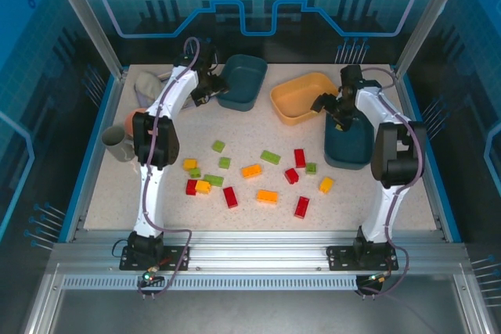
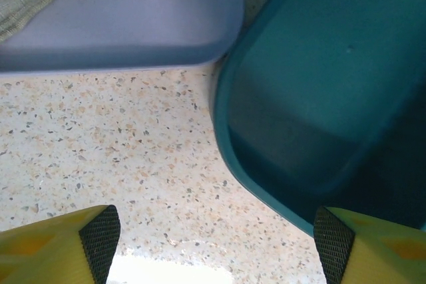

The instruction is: Sort the legos into containers by color

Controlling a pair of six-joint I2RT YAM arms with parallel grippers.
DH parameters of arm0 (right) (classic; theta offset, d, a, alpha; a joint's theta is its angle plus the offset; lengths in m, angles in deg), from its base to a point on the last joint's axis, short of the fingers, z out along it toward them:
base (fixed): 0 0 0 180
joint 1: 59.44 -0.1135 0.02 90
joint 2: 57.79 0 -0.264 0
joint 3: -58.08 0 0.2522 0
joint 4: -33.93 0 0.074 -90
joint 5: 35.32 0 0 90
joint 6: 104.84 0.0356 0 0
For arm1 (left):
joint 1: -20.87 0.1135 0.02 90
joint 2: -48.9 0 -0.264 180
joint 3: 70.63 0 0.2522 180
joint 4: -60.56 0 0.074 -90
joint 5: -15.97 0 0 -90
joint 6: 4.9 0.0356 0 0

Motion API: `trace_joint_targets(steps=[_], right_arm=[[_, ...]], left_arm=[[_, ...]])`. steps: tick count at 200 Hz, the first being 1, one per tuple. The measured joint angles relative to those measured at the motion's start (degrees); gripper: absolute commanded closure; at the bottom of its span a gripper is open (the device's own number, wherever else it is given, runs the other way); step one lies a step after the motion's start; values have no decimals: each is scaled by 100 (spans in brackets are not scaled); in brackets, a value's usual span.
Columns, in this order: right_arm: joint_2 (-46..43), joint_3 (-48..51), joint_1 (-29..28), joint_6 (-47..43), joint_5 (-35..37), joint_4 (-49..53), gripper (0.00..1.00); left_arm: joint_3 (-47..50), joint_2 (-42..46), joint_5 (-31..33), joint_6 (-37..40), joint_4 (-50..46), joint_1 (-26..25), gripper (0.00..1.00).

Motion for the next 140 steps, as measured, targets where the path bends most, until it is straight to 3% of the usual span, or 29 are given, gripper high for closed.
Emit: trace_joint_targets(steps=[88, 140], right_arm=[[1106, -1381, -4, 149, 146, 660, 26], [1661, -2194, -44, 146, 402, 1058, 50]], left_arm=[[-317, -511, -348, -22, 4, 4, 22], [-382, -577, -367, -68, -2, -44, 22]])
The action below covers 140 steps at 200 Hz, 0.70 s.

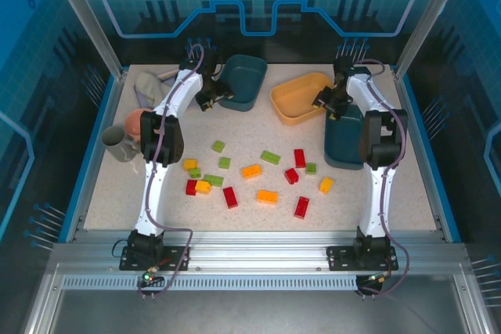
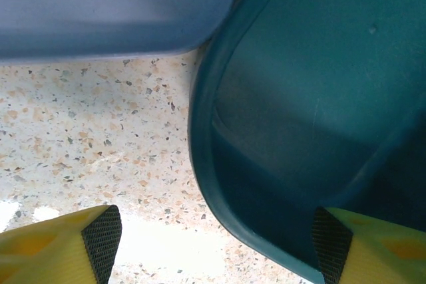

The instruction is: Sort the legos into containers by color

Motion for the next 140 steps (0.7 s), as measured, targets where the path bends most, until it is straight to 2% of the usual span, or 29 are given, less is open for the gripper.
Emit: trace_joint_targets(steps=[22, 75, 120, 140], right_arm=[[76, -155, 2, -2, 92, 122, 58], [380, -723, 4, -79, 256, 407, 82], [581, -1342, 28, -295, 450, 765, 94], [765, -1545, 28, -479, 452, 778, 97]], left_arm=[[-33, -31, -31, -76, 2, -13, 23], [-63, -103, -177, -203, -4, -76, 39], [203, -79, -302, -221, 57, -284, 52], [656, 87, -367, -280, 129, -382, 53]])
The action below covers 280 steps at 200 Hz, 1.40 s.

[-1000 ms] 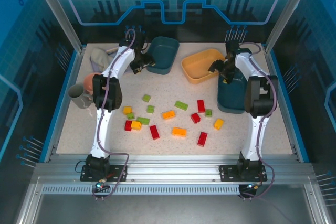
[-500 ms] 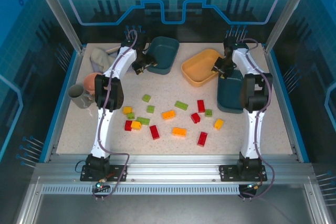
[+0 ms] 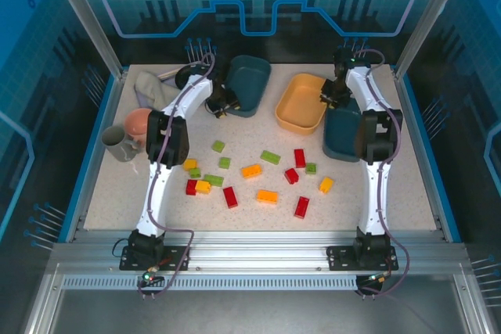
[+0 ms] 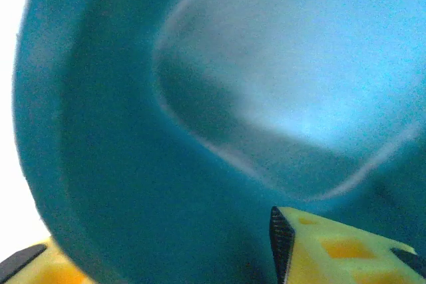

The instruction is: Sort the legos into containers by color

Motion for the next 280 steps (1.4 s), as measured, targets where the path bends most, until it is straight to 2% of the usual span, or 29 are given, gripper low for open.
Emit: trace_joint_targets(steps=[51, 95, 148, 199, 214, 254, 280], right_arm=[[275, -525, -55, -466, -17, 219, 99], [299, -514, -289, -695, 9, 234, 99], [225, -293, -531, -785, 20, 70, 98], [219, -286, -743, -780, -24, 35, 95], [219, -286, -802, -776, -46, 37, 90], [219, -223, -944, -623, -289, 9, 58], [212, -197, -979, -573, -452, -28, 47]], left_arm=[[1432, 769, -157, -251, 140, -205, 53], [2380, 1493, -232, -619, 393, -293, 54], [3753, 2304, -516, -1521, 964, -511, 53], [4041, 2470, -608, -2050, 1259, -713, 52], [4041, 2500, -592, -2107, 1276, -706, 52], [4009, 2509, -350, -2107, 1246, -693, 45], [3661, 2509, -260, -1941, 1182, -691, 38]])
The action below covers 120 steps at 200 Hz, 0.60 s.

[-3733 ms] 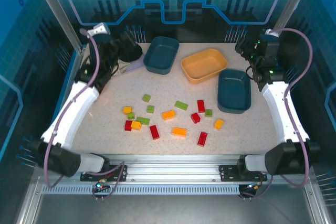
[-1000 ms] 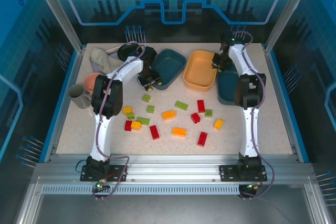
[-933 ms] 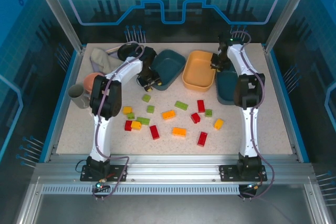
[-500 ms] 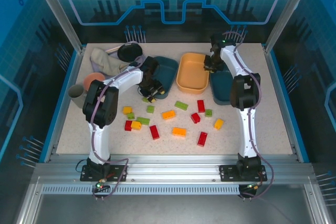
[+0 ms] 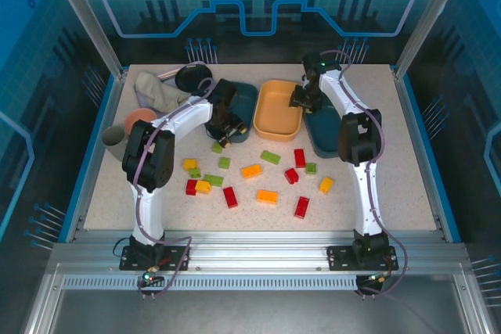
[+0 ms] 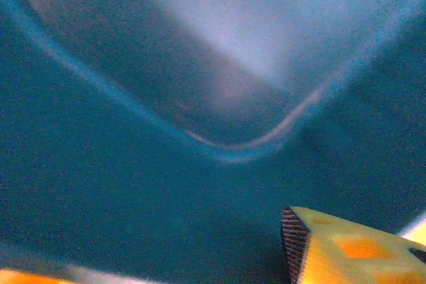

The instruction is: Sort the legos into containers by color

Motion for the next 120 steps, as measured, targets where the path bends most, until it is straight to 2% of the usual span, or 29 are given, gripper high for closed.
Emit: trace_joint_targets(steps=[24, 47, 85, 120], right_arm=[[-168, 175, 31, -2, -90, -87, 38], [-774, 857, 164, 55, -184, -289, 34], [-2133, 2184, 551, 61, -210, -656, 37], [-3609, 3816, 691, 236, 146, -800, 37]], left_arm=[[-330, 15, 109, 68, 4, -11, 33], [-356, 160, 282, 66, -90, -22, 31], [-358, 400, 315, 63, -160, -31, 29], [-352, 479, 308, 245, -195, -98, 25]])
